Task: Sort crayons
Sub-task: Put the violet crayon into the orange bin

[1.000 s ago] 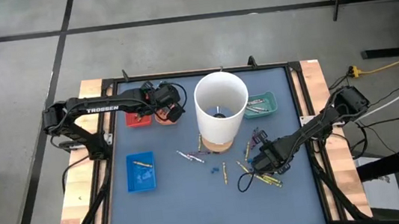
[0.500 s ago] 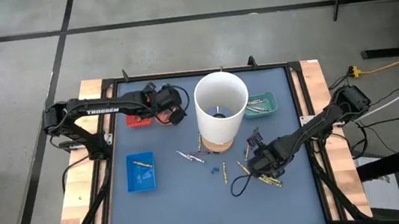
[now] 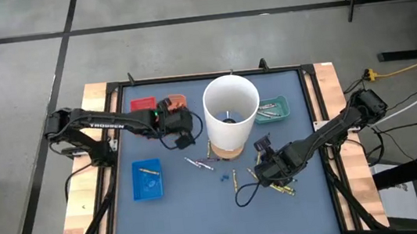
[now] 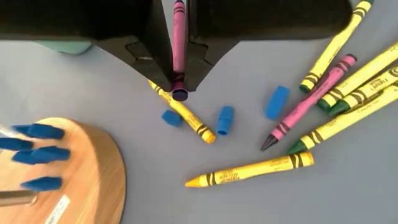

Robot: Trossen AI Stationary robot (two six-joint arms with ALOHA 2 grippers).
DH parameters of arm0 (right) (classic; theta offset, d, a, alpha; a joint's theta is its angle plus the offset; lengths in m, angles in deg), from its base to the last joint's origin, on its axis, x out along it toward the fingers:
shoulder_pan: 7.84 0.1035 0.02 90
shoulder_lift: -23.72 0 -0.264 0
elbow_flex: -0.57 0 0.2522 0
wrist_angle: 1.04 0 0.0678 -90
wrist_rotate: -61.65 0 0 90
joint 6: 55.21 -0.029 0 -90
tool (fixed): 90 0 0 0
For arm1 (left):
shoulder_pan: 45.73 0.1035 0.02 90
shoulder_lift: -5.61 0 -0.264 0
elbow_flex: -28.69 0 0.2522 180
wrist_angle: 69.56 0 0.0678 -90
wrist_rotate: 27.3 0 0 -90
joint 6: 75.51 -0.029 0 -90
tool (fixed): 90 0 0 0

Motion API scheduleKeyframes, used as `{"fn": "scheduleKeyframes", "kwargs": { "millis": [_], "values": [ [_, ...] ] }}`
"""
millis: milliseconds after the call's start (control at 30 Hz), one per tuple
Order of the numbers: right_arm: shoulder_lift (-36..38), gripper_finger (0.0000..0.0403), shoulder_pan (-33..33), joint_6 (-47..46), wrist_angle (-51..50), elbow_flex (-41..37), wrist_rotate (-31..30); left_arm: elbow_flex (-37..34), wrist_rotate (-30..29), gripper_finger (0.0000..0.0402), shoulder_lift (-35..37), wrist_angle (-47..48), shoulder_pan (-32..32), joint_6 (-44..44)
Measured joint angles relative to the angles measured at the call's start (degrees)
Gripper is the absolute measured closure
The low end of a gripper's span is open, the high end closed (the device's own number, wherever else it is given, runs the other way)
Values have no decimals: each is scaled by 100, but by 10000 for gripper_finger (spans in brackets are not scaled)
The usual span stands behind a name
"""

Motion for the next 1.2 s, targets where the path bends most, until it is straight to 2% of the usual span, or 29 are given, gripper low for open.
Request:
{"fn": "scheduleKeyframes", "kwargs": {
  "millis": [200,367,500,733,900,1200],
  "values": [
    [0,375,0,-4,38,69,-53,0,84,315,0,199,-782,422],
    [0,375,0,26,362,69,-105,0,701,315,0,23,-1439,1032],
    [0,375,0,20,869,69,-107,0,944,315,0,-407,-1978,1504],
    [0,375,0,9,2234,69,-100,0,963,315,0,-1396,-2856,1651],
    [0,375,0,-11,3585,69,-98,0,605,315,0,-1875,-3329,1646],
    [0,375,0,180,6071,67,-100,0,124,315,0,-1905,-3598,1476]
  ]
}}
